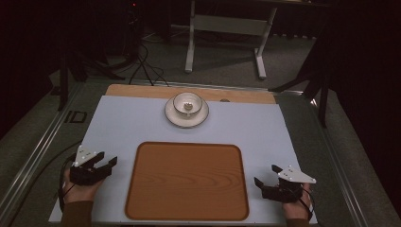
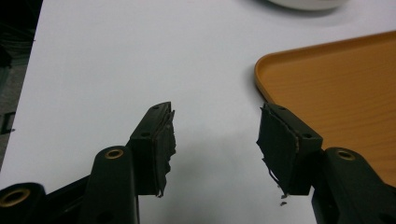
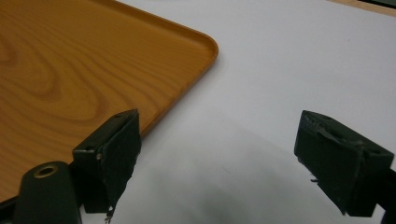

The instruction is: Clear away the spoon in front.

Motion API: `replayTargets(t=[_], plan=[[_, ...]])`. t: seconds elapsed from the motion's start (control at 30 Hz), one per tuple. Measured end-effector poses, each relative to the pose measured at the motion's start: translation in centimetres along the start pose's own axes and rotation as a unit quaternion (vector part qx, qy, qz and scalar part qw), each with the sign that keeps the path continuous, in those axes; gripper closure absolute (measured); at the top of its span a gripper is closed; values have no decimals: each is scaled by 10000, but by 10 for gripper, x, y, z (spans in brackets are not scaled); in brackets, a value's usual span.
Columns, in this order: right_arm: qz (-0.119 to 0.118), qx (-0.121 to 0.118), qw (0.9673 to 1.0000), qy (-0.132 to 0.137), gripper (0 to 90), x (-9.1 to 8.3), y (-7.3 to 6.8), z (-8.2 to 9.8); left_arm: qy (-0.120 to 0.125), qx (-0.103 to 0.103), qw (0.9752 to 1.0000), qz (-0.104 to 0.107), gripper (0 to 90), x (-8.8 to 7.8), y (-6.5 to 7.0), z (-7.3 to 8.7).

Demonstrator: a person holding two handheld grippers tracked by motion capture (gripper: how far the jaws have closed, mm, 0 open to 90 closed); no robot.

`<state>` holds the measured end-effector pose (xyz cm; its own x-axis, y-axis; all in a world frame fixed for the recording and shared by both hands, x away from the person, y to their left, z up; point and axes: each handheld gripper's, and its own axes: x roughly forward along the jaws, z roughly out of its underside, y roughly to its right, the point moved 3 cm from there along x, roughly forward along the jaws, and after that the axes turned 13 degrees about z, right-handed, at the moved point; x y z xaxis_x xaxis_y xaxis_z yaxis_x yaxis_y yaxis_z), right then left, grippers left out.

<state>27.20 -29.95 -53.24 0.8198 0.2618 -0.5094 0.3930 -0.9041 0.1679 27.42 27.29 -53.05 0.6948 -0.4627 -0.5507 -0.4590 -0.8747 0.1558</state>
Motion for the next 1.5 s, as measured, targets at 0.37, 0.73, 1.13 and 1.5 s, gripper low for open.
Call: replayTargets(t=[0.37, 0.73, 1.13, 1.5], plan=[[81, 72, 9999, -3, 146, 3, 5, 4, -65, -43, 9997, 211, 450, 12, 6, -6], [133, 23, 9999, -28, 145, 4, 5, 6, 6, 238, 9996, 179, 453, 16, 14, -34], [171, 56, 9998, -11, 146, 4, 8, 7, 68, 395, 9983, 418, 465, 34, 22, -61], [195, 39, 9998, -7, 146, 4, 8, 7, 106, 650, 9962, 569, 467, 56, 39, -83]])
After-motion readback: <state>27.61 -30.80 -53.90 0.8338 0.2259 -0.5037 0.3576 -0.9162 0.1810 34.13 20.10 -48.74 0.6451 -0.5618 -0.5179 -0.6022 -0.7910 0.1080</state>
